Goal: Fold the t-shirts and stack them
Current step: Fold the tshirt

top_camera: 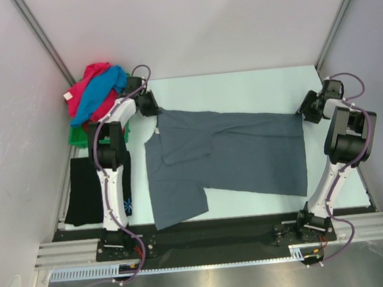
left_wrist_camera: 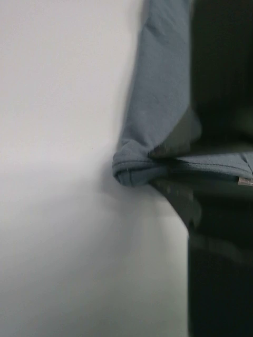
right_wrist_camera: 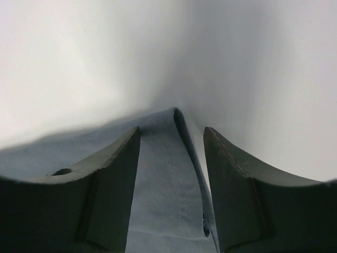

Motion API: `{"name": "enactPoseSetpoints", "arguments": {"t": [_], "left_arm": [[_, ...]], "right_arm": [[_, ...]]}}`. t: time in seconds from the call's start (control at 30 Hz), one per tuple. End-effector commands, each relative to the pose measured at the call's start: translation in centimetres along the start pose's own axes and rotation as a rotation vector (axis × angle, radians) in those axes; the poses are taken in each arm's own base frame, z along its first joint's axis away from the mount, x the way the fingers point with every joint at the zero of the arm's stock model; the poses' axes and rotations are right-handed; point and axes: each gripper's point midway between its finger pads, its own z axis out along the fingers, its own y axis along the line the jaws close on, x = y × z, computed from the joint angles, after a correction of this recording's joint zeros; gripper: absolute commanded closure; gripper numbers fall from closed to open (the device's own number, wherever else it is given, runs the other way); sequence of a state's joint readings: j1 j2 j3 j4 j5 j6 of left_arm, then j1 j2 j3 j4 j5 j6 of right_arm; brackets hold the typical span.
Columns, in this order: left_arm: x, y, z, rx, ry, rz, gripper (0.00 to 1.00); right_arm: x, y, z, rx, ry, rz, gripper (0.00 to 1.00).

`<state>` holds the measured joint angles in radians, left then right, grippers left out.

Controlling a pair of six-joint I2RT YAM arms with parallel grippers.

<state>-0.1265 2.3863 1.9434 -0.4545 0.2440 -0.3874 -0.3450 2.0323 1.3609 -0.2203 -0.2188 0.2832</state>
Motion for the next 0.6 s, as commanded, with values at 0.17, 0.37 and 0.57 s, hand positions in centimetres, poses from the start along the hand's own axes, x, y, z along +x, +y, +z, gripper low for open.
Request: {"name": "enactPoseSetpoints", "arguments": {"t": [0.17, 0.37, 0.57], "left_arm": [[-4.6, -1.6, -0.6, 0.095, -0.144, -0.028, 1.00], [-6.9, -2.1, -0.1, 0.157, -0.252, -0.082, 1.00], [-10.6, -2.5, 0.1, 0.161, -0.355, -0.099, 1.00]], "right_arm": [[0.3, 1.0, 2.7, -0.047, 0.018, -0.011, 0.74], [-1.3, 1.2, 3.6, -0.027, -0.019, 0.003, 1.00], [-4.4, 2.3, 5.6, -0.059, -0.068, -0.002, 1.00]]}}
